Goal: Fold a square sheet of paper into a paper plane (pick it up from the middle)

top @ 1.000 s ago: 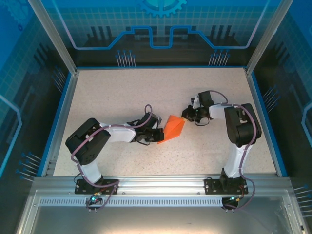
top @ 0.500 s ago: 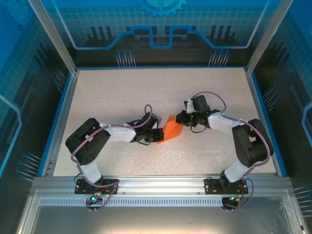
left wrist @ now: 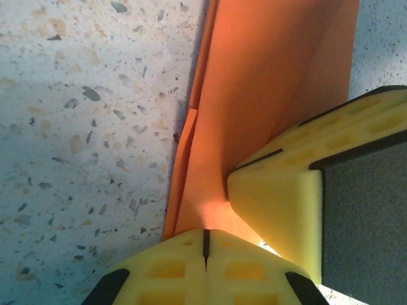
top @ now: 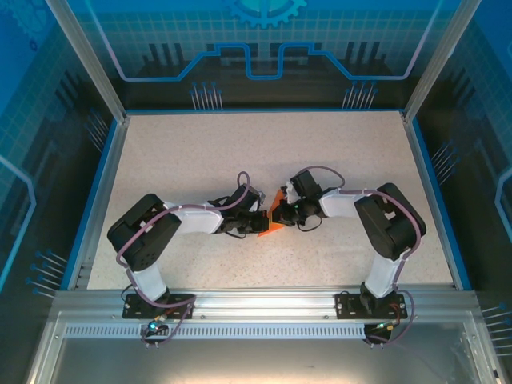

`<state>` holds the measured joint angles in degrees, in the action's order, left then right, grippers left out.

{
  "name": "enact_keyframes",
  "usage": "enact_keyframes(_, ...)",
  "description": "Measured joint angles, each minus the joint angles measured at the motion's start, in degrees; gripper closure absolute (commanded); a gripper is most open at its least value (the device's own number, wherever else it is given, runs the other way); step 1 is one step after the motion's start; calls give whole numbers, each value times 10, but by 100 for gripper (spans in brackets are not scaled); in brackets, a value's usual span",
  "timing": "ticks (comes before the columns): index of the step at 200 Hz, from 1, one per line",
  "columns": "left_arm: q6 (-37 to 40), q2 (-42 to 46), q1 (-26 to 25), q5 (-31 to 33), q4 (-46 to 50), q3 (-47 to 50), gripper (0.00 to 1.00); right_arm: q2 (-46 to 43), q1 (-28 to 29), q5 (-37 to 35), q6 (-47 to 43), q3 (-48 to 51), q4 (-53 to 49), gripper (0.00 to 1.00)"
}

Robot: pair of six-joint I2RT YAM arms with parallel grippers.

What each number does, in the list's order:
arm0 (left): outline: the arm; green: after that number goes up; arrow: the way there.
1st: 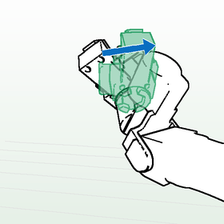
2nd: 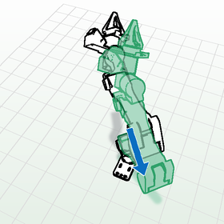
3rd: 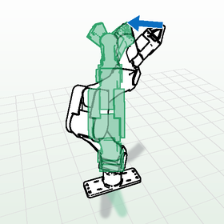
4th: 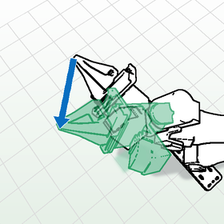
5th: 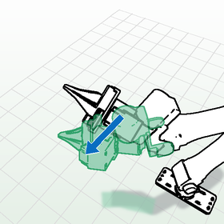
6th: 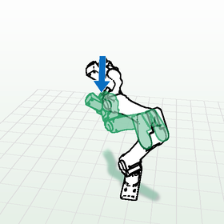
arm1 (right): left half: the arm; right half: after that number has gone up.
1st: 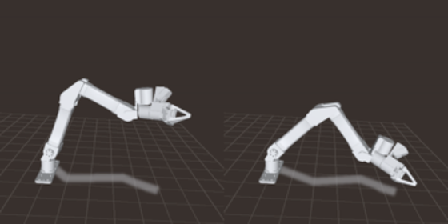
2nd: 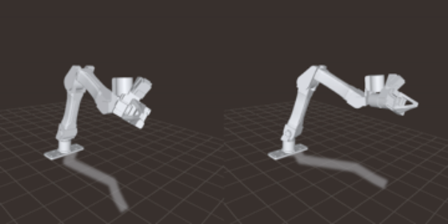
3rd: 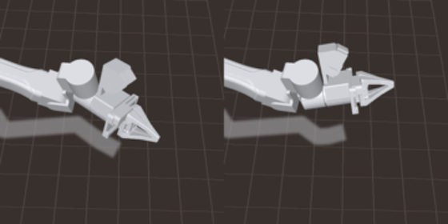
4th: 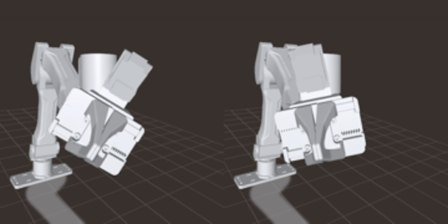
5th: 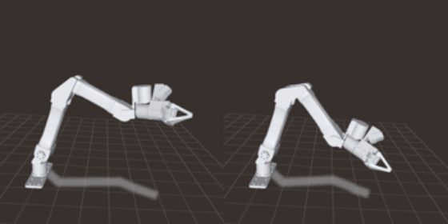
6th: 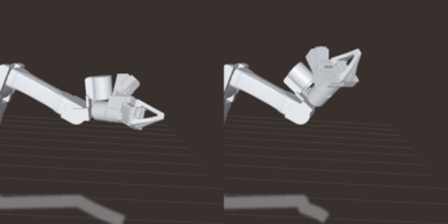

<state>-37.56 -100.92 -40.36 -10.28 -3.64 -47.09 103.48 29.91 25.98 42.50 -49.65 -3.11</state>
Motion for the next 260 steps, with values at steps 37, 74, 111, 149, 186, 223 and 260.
enact_keyframes(37, 0, 0, 0, 0, 0, 0, 100, 10, -4, -21, 2, -26, -12, 94)
enact_keyframes(74, 0, 0, 0, 0, 0, 0, 100, 13, -37, -46, 10, -31, -20, 94)
enact_keyframes(111, 0, 0, 0, 0, 0, 0, 100, 26, -67, -22, 9, -34, -15, 94)
enact_keyframes(149, 0, 0, 0, 3, -2, 0, 100, 45, -120, 31, 8, -40, 0, 94)
enact_keyframes(186, 0, 1, 0, 4, -1, 0, 100, 47, -180, -4, -3, -58, -1, 94)
enact_keyframes(223, 0, 4, 0, 4, 8, 0, 100, 14, -183, -47, -14, -57, -15, 93)
enact_keyframes(260, 0, 8, 0, 4, 19, 0, 100, -56, -123, -61, -14, -42, -10, 93)
